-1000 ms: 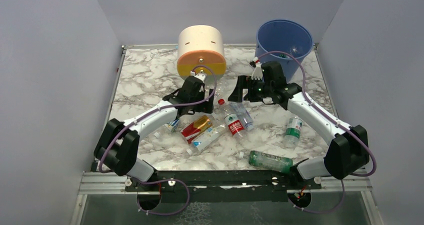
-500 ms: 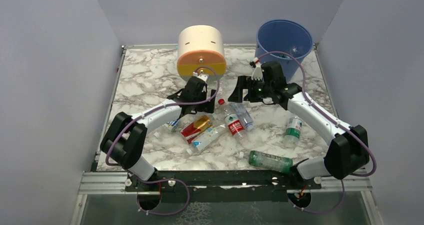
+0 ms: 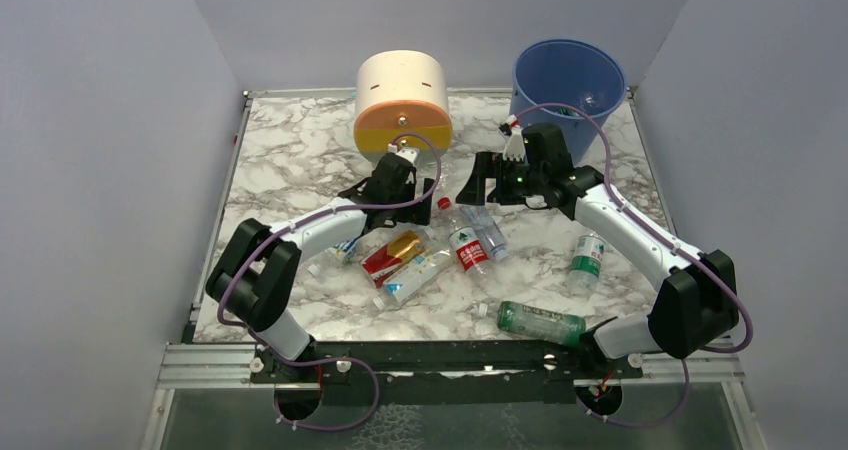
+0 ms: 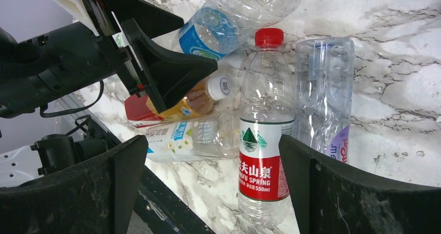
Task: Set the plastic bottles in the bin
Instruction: Pick up the plastic bottle at the center of the board.
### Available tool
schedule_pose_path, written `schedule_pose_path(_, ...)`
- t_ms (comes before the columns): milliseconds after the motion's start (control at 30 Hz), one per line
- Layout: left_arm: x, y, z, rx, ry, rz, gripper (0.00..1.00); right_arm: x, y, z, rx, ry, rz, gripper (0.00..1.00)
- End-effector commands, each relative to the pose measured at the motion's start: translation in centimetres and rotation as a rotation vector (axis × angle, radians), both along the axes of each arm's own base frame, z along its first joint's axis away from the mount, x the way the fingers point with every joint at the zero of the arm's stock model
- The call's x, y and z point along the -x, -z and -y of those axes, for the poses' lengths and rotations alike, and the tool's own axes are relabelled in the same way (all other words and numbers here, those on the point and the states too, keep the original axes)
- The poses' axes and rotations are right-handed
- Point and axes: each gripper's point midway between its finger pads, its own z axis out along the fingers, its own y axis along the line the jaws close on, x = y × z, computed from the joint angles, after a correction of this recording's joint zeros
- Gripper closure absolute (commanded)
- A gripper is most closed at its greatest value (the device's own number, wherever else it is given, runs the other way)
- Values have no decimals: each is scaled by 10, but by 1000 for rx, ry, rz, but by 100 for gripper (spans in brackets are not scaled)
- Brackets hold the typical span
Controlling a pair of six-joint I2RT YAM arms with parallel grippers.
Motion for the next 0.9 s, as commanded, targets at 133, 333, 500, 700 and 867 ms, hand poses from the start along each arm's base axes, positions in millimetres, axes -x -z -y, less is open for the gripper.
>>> schedule_pose_path(133, -8, 4, 1, 6, -9, 26, 1, 2, -2, -2, -20, -6, -22, 0)
schedule_pose_path(333, -9, 8, 3, 9, -5, 20, 1, 1, -1, -3, -20, -7, -22, 0)
schedule_pose_path(500, -11, 11, 4, 6, -6, 19, 1, 2, -1, -4, -22, -9, -26, 0)
schedule_pose_path(700, -9, 15, 7, 20, 0, 6, 4, 2, 1, -3, -18, -6, -28, 0)
schedule_pose_path(867, -1, 24, 5, 35, -8, -18, 8, 2, 0, -3, -20, -7, -27, 0)
